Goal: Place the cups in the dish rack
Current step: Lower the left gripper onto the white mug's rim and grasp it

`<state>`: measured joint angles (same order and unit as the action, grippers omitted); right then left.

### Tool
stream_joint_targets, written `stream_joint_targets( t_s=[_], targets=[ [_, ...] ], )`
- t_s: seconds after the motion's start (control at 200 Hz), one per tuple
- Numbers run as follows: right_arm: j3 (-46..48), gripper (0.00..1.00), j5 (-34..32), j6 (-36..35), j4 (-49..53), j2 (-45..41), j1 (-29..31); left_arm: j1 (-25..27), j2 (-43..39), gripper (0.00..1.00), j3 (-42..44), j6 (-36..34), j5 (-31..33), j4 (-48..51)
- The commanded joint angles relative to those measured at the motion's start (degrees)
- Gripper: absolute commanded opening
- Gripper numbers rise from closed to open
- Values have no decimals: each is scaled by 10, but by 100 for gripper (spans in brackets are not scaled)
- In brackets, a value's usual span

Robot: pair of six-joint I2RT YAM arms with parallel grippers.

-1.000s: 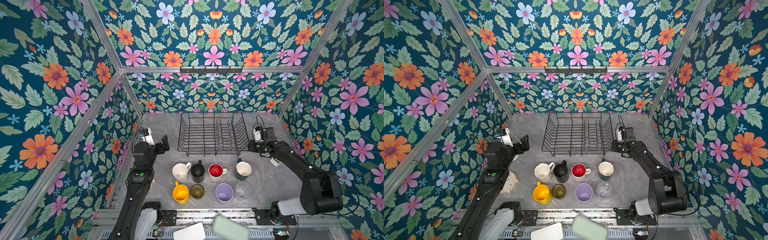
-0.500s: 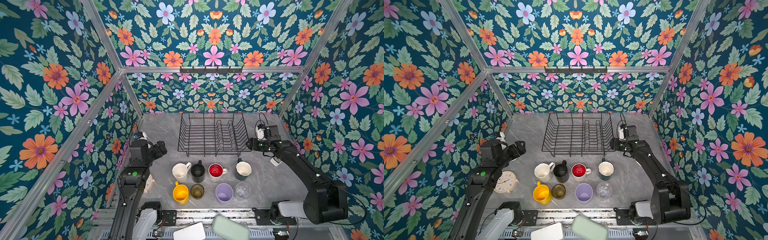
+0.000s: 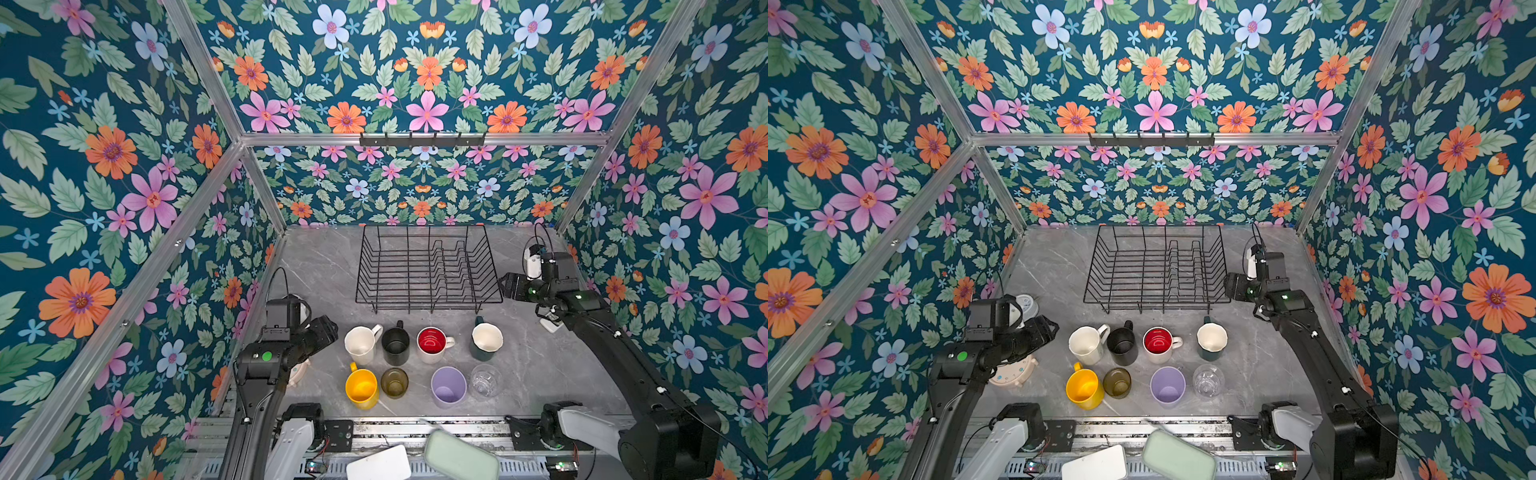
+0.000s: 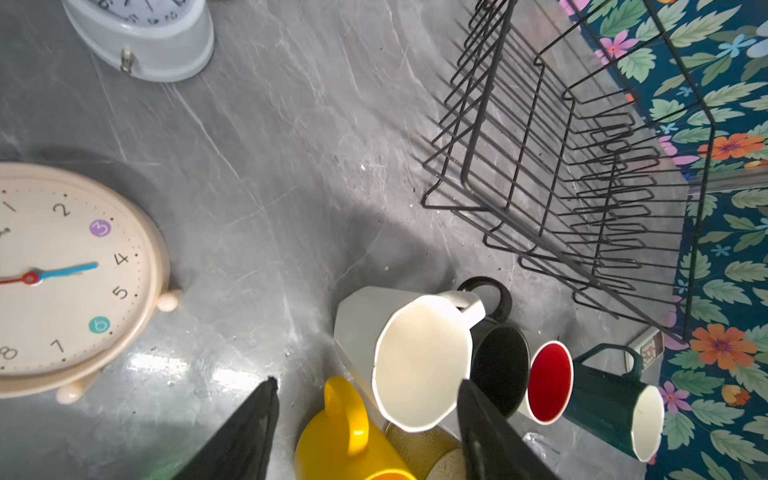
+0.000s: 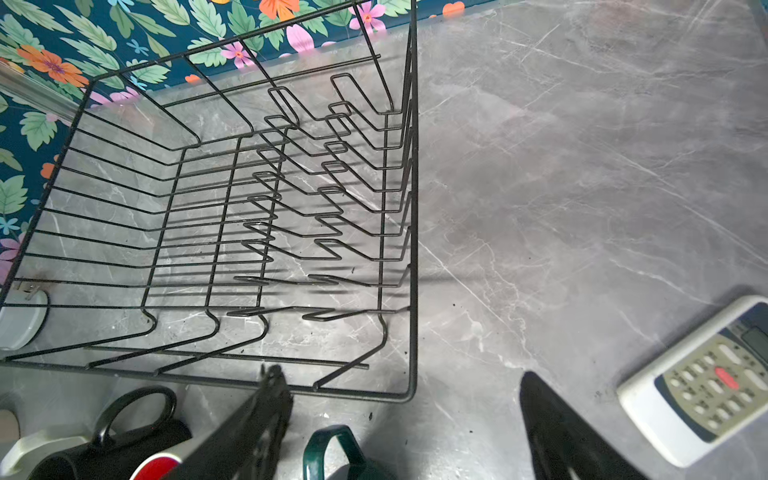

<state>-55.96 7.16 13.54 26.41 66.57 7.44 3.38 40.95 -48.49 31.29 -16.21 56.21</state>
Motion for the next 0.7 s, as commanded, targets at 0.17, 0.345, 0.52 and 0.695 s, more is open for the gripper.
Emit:
stream_joint_targets(
  t_s=[0.17, 0.345, 0.52, 0.695],
  targets=[
    [6, 86, 1, 9, 0, -3, 0, 6, 8, 67, 14, 7, -20, 20],
    [10, 86, 1, 10, 2, -3, 0, 30, 21, 66, 17, 17, -10, 7],
    [14, 86, 3, 13, 3, -3, 0, 91, 27, 66, 36, 54, 22, -17],
    [13, 86, 2, 15, 4, 1, 0, 169, 53, 66, 43, 93, 77, -27]
  ],
)
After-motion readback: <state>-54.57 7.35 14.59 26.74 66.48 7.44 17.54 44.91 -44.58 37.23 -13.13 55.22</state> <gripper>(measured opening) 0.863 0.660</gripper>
